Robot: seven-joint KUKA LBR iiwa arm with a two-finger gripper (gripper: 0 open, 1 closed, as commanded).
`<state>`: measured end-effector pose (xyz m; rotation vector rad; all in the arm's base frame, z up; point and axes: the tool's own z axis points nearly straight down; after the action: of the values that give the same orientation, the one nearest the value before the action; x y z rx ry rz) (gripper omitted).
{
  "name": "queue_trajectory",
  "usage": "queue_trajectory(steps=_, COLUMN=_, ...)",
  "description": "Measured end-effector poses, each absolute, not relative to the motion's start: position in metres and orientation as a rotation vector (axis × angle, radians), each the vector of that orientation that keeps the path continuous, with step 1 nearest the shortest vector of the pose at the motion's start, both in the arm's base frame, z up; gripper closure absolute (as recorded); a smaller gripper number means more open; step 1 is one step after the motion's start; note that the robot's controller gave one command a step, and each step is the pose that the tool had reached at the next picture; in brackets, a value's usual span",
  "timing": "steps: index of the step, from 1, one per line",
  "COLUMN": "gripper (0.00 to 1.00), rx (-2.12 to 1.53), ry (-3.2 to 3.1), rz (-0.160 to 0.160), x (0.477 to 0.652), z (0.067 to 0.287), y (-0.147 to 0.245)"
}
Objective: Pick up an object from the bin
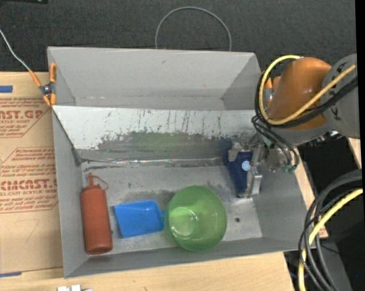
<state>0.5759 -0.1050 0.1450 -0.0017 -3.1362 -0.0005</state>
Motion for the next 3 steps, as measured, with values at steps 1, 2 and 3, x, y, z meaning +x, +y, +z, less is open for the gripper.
queue_trajectory(steps=1, gripper=0.0, rx=0.0, ry=-3.144, rz=0.001, x=0.578, z=0.15, y=-0.105)
queue_trajectory(steps=2, gripper=0.0, rx=0.138, ry=-3.126, rz=-0.005, x=0.542, z=0.067, y=-0.043)
queue_trajectory(steps=3, gripper=0.0, rx=0.096, ry=-3.142, rz=-0.001, x=0.544, z=0.072, y=-0.043)
